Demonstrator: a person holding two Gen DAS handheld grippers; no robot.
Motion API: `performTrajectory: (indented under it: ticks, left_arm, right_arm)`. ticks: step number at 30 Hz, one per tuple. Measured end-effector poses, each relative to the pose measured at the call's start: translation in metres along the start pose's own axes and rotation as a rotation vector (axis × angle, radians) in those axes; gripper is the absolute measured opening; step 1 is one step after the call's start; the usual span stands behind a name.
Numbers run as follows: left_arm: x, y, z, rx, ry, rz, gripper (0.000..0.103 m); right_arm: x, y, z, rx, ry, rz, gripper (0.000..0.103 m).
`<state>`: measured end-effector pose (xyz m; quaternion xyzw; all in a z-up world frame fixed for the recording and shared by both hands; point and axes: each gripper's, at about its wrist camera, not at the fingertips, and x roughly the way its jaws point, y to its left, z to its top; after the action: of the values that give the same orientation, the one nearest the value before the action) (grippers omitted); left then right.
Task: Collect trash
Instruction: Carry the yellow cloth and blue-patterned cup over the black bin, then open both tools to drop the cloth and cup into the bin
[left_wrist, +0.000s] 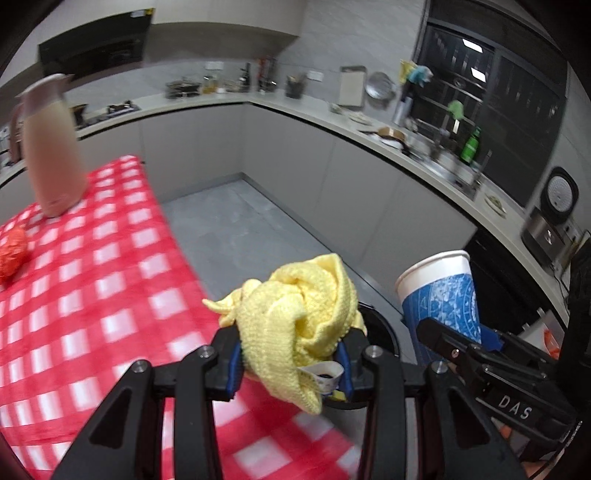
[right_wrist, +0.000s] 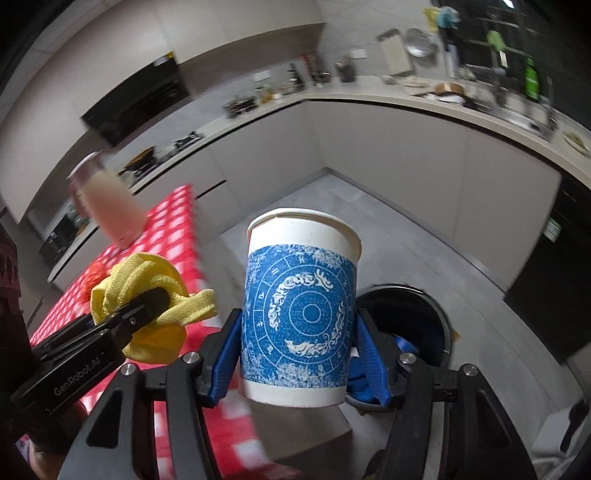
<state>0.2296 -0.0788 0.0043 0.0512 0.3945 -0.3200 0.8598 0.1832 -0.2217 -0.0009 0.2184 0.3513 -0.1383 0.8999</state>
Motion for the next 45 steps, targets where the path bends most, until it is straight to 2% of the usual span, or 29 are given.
performTrajectory:
  ticks: [7, 11, 22, 25, 27, 28, 31, 32, 37, 45]
  left_arm:
    - [0.044, -0.046, -0.004, 0.015, 0.086, -0.061, 0.041]
    - [0.066, -0.066, -0.006, 0.012, 0.12, -0.06, 0.041]
    - [0.118, -0.076, -0.025, -0.052, 0.211, 0.056, 0.043]
    - [0.131, -0.075, -0.03, -0.062, 0.245, 0.079, 0.047]
    - [0.141, -0.076, -0.033, -0.075, 0.263, 0.102, 0.053]
    - [0.147, -0.076, -0.035, -0.079, 0.278, 0.109, 0.062]
    - [0.158, -0.074, -0.036, -0.098, 0.311, 0.14, 0.067]
    - [0.158, -0.073, -0.035, -0.107, 0.309, 0.152, 0.067]
    - [0.143, -0.074, -0.022, -0.127, 0.238, 0.165, 0.067]
    - [0.104, -0.068, -0.002, -0.136, 0.191, 0.132, 0.067]
  right_arm:
    - [0.006, -0.074, -0.004, 0.09, 0.032, -0.073, 0.061]
    - [0.021, -0.102, -0.006, 0.109, 0.064, -0.083, 0.061]
    - [0.091, -0.146, 0.002, 0.075, 0.18, -0.03, 0.061]
    - [0.112, -0.155, 0.002, 0.057, 0.211, -0.009, 0.062]
    - [0.123, -0.159, 0.003, 0.049, 0.222, 0.0, 0.064]
    - [0.13, -0.16, 0.003, 0.036, 0.233, 0.002, 0.064]
    - [0.152, -0.164, 0.002, -0.011, 0.272, -0.024, 0.074]
    - [0.155, -0.167, 0.002, -0.008, 0.275, -0.021, 0.077]
    - [0.153, -0.181, 0.007, 0.034, 0.231, -0.021, 0.078]
    - [0.126, -0.162, 0.021, 0.016, 0.185, -0.012, 0.078]
